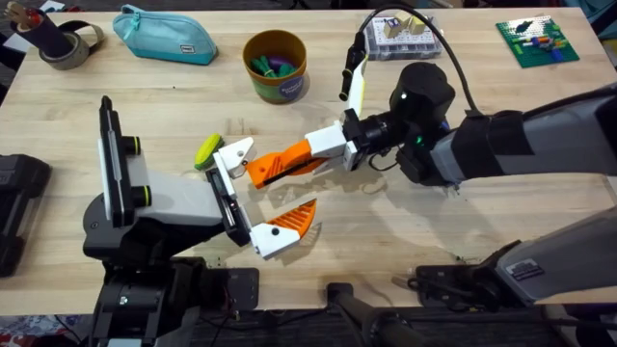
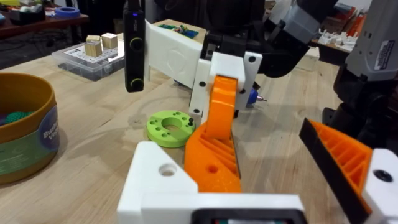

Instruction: Pick up the gripper from the table and insert it into the empty holder that is missing its gripper. Then pick up a screw, insert it into the mounting hole, and use the screwdriver to tighten it. Finally, clean up the table by picking up the vegetable and placing it into the bucket.

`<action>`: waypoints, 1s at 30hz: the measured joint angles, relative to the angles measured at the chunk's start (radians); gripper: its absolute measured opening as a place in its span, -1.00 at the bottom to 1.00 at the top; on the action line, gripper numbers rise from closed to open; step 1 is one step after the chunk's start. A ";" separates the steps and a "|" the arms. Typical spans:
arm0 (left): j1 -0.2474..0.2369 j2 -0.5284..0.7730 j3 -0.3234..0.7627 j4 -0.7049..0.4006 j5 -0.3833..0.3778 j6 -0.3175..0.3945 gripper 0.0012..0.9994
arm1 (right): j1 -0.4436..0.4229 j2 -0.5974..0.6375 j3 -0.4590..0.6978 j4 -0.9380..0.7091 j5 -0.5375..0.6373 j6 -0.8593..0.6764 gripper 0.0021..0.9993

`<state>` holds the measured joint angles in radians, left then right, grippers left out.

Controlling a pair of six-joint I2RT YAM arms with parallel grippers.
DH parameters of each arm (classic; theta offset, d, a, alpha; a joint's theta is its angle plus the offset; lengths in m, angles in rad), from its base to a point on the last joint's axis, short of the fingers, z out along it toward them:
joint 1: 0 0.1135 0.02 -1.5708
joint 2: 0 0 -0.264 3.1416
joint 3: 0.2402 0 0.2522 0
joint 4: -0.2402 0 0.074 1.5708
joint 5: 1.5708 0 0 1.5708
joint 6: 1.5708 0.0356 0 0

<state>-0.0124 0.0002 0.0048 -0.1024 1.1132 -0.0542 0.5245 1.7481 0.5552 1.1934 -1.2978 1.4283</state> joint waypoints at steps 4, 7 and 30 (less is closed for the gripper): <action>0.000 0.000 0.000 0.000 -0.003 0.000 0.98 | 0.000 0.000 0.000 -0.012 -0.001 0.004 -0.96; 0.000 0.000 0.000 0.000 -0.003 0.000 0.98 | -0.001 0.000 0.000 -0.012 -0.004 0.004 -0.96; 0.000 0.000 0.000 -0.001 -0.002 0.000 0.98 | -0.032 -0.002 -0.001 0.098 -0.049 0.055 -0.96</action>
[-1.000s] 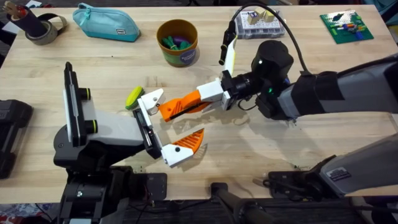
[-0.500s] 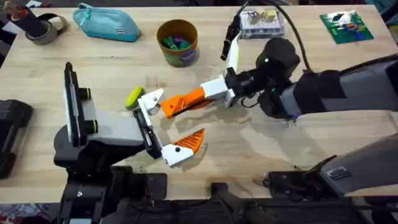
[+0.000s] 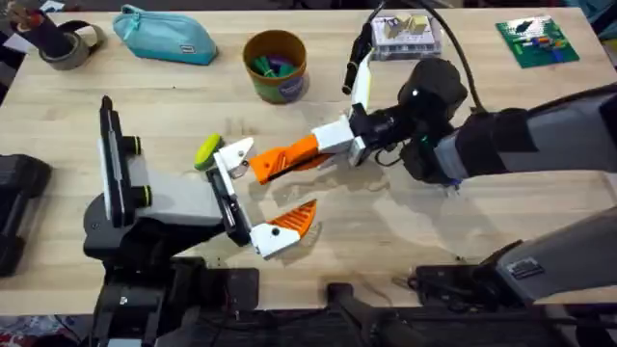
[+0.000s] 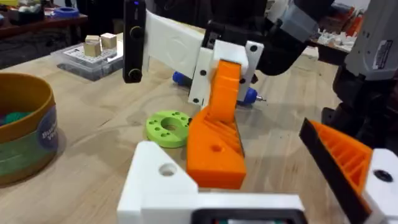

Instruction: Pick up the gripper from the table and insert it into the empty holder that is missing its gripper. Then pick up a screw, insert it into the mounting hole, and use the screwdriver to tighten it. Finally, clean up the table by picking up the vegetable and placing it into the bucket.

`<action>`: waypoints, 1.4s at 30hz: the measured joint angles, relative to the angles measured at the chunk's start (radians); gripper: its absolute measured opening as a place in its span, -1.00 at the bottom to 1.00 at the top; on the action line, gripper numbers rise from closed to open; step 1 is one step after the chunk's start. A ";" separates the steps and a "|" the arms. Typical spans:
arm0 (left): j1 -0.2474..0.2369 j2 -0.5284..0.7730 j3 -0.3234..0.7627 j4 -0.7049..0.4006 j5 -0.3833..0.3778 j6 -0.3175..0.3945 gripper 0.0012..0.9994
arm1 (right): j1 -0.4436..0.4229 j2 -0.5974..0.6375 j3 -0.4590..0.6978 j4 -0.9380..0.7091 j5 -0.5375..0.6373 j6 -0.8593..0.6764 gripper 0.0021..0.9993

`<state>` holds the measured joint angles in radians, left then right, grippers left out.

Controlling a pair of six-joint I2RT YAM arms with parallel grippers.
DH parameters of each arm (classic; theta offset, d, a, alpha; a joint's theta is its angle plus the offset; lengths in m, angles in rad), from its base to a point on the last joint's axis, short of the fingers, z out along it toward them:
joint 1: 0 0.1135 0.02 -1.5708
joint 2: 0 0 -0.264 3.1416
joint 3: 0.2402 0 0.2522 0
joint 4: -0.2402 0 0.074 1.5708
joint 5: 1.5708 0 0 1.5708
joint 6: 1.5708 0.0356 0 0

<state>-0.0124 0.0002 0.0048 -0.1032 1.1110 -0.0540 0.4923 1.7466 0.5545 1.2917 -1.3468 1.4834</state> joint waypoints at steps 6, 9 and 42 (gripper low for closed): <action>0.000 0.000 0.000 0.000 0.000 0.000 0.98 | 0.000 0.000 0.000 0.001 0.011 0.037 -0.96; 0.000 0.000 0.000 0.000 0.000 0.000 0.98 | 0.000 0.000 0.000 0.001 0.024 0.044 -0.96; 0.000 0.000 0.000 0.001 -0.006 0.000 0.98 | 0.035 0.000 0.000 -0.006 0.111 0.058 -0.96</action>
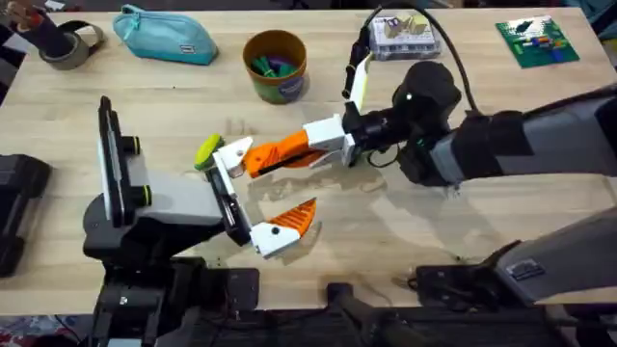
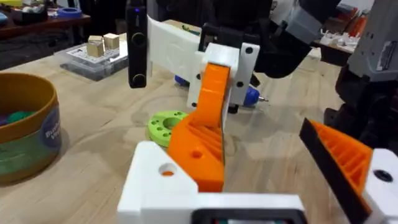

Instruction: Pick up the gripper from the table and insert it into the empty holder that is missing its gripper. Then pick up a screw, insert it into the mounting hole, and use the screwdriver to tighten it. Finally, clean up the table by picking up the vegetable and placing it into the bucket.

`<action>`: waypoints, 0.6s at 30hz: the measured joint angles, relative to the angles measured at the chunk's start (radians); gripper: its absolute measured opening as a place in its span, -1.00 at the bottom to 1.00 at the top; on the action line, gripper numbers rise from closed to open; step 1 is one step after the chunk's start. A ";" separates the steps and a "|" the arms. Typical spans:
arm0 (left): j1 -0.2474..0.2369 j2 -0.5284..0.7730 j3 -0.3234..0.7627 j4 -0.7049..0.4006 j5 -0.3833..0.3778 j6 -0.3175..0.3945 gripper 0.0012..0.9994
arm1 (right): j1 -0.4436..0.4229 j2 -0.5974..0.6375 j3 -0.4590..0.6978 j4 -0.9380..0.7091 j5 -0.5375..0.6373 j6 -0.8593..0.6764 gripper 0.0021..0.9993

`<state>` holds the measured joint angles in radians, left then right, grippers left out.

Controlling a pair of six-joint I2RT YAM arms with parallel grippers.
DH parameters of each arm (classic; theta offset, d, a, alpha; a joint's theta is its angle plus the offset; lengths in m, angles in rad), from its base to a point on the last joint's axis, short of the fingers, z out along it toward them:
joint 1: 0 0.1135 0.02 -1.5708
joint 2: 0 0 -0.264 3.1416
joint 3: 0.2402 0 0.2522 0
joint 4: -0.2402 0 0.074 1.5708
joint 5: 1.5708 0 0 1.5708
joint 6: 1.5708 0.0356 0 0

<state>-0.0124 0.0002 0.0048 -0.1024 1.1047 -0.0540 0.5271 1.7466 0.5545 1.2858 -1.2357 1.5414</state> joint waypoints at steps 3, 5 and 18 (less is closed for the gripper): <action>0.000 0.000 0.000 0.000 -0.002 0.000 0.98 | 0.000 0.000 0.000 0.000 0.005 0.000 -0.96; 0.000 0.000 0.000 0.000 -0.002 0.000 0.98 | 0.001 0.000 0.000 0.000 0.009 0.000 -0.96; 0.000 0.000 0.000 0.001 -0.006 0.000 0.98 | 0.018 0.003 0.000 0.001 0.036 0.000 -0.96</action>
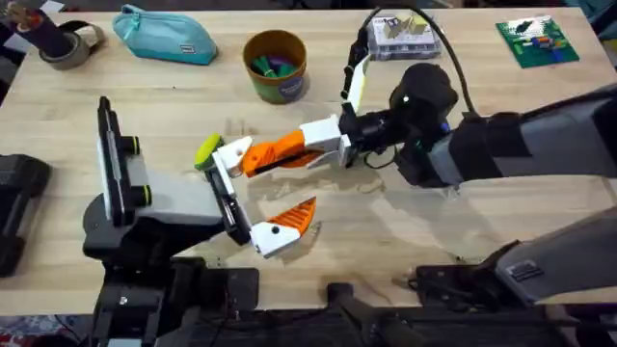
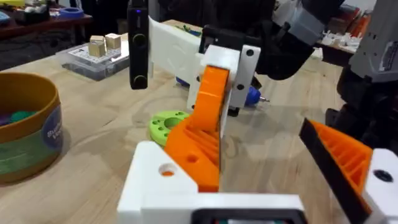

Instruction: Pick up the gripper from the table and insert it into the empty holder that is missing its gripper. Then pick up a screw, insert it into the mounting hole, and use the screwdriver to tighten it. Finally, clean up the table by picking up the vegetable and placing it into the bucket.

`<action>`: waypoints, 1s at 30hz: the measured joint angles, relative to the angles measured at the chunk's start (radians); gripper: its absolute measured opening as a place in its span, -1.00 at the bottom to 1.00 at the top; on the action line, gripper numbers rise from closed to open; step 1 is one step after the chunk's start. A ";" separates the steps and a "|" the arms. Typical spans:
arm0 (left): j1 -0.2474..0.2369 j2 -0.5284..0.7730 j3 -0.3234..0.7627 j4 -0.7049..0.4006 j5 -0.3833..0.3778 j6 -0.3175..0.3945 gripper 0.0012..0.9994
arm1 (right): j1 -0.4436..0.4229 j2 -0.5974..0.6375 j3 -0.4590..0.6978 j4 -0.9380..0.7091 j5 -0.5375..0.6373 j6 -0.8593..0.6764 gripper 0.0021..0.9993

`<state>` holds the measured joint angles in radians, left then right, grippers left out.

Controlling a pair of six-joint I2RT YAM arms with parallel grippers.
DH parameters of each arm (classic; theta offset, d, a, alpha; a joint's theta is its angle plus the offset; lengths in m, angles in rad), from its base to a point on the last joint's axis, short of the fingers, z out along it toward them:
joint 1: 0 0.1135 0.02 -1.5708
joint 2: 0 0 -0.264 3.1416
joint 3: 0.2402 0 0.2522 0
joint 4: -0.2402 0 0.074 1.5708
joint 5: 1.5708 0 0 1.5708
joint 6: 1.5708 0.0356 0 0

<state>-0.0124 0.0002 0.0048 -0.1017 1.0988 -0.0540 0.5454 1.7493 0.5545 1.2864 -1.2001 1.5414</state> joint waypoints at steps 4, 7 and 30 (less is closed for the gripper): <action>0.000 0.000 0.000 0.000 0.001 -0.004 0.98 | 0.003 0.012 0.000 0.009 0.003 -0.001 -0.96; 0.000 0.000 0.000 -0.001 0.003 -0.009 0.98 | 0.008 0.023 0.001 0.016 0.007 -0.002 -0.96; 0.005 0.000 0.000 0.000 -0.004 -0.010 0.98 | 0.043 0.114 0.125 0.005 -0.020 0.000 -0.96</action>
<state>-0.0071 0.0002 0.0048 -0.1013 1.0950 -0.0643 0.5884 1.8637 0.6799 1.2916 -1.2199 1.5417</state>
